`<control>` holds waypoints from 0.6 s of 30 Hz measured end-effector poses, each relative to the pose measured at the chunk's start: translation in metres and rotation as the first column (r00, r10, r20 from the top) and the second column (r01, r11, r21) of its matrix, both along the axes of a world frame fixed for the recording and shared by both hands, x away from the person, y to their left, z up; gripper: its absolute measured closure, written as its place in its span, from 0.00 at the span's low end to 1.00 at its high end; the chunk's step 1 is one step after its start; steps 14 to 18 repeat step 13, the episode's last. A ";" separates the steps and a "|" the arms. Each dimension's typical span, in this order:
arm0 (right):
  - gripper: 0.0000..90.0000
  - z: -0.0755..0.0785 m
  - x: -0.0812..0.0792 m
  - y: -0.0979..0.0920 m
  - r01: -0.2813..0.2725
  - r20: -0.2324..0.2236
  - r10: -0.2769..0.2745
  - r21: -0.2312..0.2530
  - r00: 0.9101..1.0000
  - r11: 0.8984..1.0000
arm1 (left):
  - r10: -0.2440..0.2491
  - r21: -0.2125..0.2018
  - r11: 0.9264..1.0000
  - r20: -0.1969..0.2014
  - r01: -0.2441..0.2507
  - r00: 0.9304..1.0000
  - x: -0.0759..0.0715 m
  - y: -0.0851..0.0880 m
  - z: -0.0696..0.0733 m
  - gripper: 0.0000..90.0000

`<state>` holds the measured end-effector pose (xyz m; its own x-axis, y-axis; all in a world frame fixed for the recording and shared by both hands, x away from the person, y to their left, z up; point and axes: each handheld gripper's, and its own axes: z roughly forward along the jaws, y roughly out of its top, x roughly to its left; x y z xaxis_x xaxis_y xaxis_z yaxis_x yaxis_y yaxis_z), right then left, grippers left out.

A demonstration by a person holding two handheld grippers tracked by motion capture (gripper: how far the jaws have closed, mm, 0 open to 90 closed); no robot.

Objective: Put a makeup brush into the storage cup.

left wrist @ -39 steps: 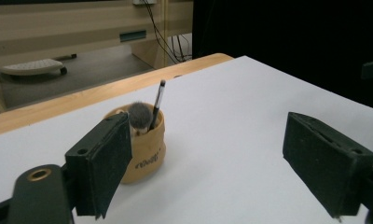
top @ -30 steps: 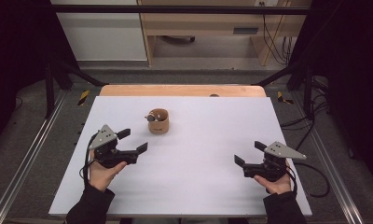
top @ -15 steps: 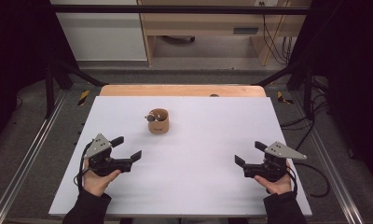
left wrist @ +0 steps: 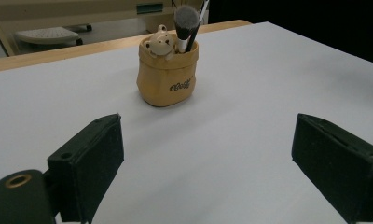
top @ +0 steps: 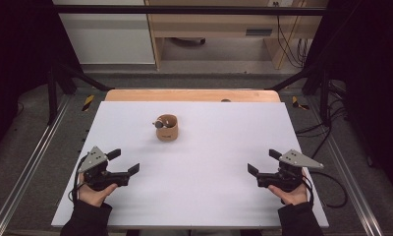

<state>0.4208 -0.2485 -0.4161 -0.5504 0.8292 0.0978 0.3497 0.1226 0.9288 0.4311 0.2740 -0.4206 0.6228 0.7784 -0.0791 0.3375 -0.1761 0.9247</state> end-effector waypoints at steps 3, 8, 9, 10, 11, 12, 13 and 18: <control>0.05 0.000 0.000 0.001 0.001 -0.004 -0.001 0.005 1.000 1.000 | 0.002 -0.001 1.000 -0.001 -0.002 1.000 0.000 0.005 -0.002 0.09; 0.05 -0.001 0.000 0.001 -0.003 -0.005 0.003 -0.002 1.000 1.000 | -0.001 -0.005 1.000 -0.004 0.001 1.000 -0.001 0.008 -0.004 0.09; 0.05 -0.001 0.000 0.001 -0.002 -0.005 0.002 -0.004 1.000 1.000 | -0.001 0.000 1.000 -0.003 0.001 1.000 -0.001 0.008 -0.005 0.08; 0.05 -0.001 0.000 0.000 0.000 -0.005 0.000 -0.002 1.000 1.000 | 0.001 0.005 1.000 -0.003 -0.001 1.000 -0.001 0.009 -0.005 0.08; 0.05 -0.001 0.000 0.000 0.003 -0.005 -0.003 0.001 1.000 1.000 | 0.003 0.002 1.000 -0.006 -0.003 1.000 -0.001 0.009 -0.005 0.08; 0.05 -0.001 0.000 0.000 0.005 -0.005 -0.005 0.000 1.000 1.000 | 0.004 -0.002 1.000 -0.006 -0.004 1.000 -0.001 0.010 -0.006 0.08; 0.05 -0.001 0.000 0.000 0.007 -0.006 -0.007 0.000 1.000 1.000 | 0.006 -0.001 1.000 -0.007 -0.006 1.000 -0.001 0.010 -0.006 0.08; 0.05 -0.001 0.000 0.000 0.007 -0.006 -0.007 0.000 1.000 1.000 | 0.006 -0.001 1.000 -0.007 -0.006 1.000 -0.001 0.010 -0.006 0.08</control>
